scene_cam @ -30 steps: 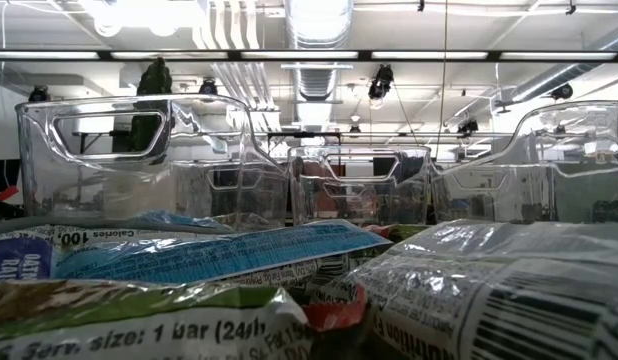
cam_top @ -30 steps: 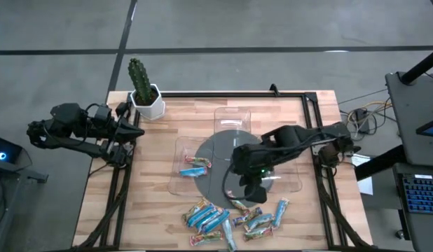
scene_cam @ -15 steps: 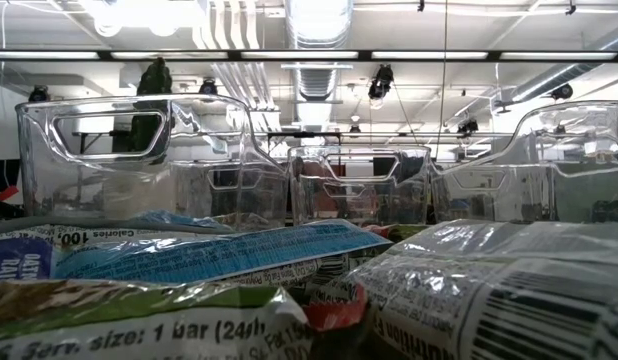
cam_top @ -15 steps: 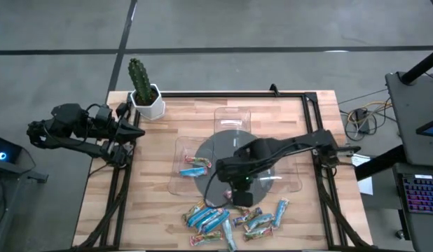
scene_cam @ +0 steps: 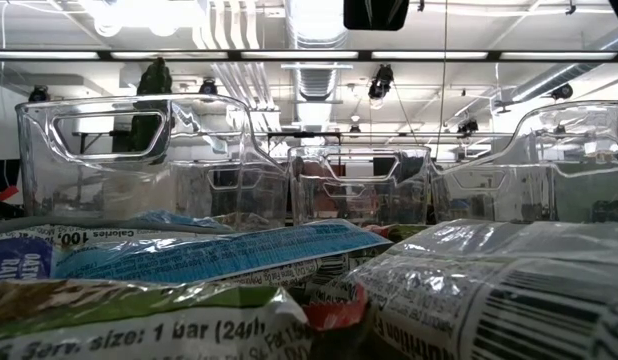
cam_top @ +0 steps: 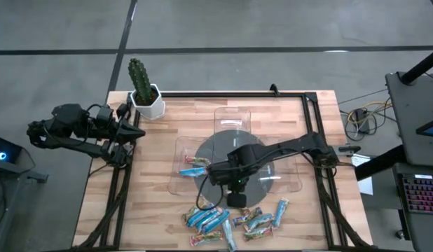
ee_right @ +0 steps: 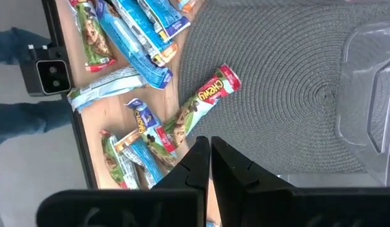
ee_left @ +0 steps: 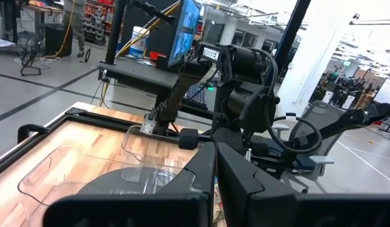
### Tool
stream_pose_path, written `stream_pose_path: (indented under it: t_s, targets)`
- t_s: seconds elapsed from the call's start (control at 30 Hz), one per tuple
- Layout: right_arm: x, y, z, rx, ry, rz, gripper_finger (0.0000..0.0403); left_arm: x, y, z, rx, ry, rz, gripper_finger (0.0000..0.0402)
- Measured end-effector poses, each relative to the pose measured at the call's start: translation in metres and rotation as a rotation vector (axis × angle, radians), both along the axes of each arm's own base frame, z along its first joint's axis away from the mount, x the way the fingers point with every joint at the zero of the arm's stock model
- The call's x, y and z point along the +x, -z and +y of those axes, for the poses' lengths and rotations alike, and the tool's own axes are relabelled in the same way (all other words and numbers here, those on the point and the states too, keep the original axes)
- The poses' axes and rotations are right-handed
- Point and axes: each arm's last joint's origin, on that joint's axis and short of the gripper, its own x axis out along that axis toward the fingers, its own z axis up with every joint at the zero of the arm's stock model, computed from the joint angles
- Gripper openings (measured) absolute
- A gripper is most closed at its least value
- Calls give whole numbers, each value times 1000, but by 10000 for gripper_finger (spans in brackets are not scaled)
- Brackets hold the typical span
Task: Pick and place Granola Bars by type
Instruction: Put the red granola bar into the left transparent bin
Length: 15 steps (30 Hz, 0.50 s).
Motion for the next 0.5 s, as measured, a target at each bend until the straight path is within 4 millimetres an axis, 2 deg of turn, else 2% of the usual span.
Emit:
stream_pose_path:
  t_s: [0.3,0.5]
  targets:
    - [-1,-1,0,-1,1,-5,8,0,1,0,0,0,6,0]
    - [-2,13,-1,-12,10,38,8,0,1,0,0,0,6,0]
